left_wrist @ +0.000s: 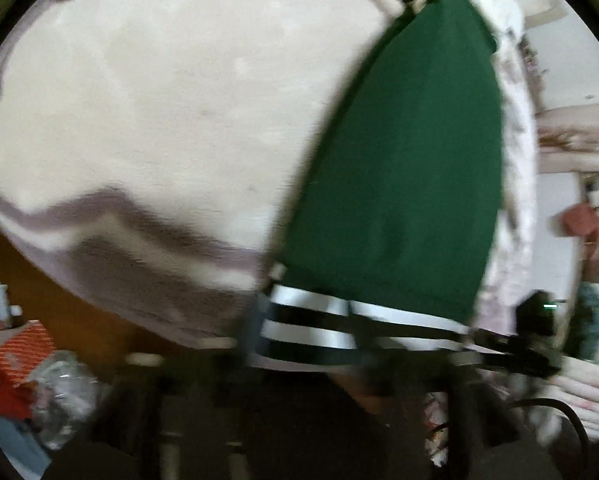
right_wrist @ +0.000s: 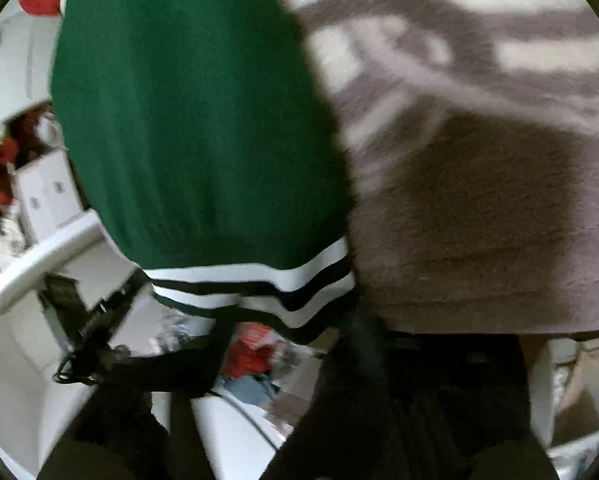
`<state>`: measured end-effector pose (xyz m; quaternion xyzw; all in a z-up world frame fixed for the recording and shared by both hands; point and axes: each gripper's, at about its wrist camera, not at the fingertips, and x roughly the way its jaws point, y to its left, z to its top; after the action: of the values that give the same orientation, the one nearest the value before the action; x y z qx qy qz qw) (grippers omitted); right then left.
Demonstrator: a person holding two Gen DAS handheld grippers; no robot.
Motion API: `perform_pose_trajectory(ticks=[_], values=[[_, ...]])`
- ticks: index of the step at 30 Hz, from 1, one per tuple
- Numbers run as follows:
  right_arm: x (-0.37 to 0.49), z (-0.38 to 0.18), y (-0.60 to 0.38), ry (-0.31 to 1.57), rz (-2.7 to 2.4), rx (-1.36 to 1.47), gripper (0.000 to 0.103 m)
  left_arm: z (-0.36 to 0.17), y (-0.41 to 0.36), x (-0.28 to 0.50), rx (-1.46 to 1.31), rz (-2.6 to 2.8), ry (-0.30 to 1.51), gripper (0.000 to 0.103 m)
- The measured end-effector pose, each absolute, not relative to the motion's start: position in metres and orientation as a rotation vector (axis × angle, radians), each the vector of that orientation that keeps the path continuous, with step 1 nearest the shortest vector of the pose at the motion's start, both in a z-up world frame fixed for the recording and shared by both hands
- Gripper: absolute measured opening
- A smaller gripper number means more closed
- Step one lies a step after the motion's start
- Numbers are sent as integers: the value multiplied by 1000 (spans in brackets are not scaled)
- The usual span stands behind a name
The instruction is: Fold large clothes
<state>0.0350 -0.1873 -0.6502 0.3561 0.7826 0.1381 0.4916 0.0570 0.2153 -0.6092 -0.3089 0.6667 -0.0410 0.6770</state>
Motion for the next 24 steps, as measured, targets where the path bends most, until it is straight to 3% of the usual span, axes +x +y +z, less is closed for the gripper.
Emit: perform_pose_trajectory(ticks=[4, 8, 14, 16, 17, 18, 21, 24], values=[[33, -683, -192, 1894, 439, 1031, 91, -633, 210, 67, -815, -189, 1477, 74], [35, -704, -185, 1860, 509, 1148, 93, -656, 196, 87, -754, -240, 1471, 75], [29, -709, -160, 1794, 505, 1260, 91, -646, 176, 94, -704, -259, 1421, 75], [27, -707, -149, 1797, 506, 1238, 69, -643, 175, 89, -717, -251, 1402, 74], [25, -705, -146, 1795, 513, 1245, 46, -642, 177, 87, -719, -244, 1397, 64], [25, -703, -148, 1791, 511, 1252, 35, -638, 175, 87, -702, -227, 1401, 52], [23, -689, -148, 1767, 501, 1295, 30, -626, 174, 83, -704, -216, 1386, 29], [29, -659, -145, 1752, 520, 1296, 29, -603, 172, 86, -703, -210, 1367, 24]])
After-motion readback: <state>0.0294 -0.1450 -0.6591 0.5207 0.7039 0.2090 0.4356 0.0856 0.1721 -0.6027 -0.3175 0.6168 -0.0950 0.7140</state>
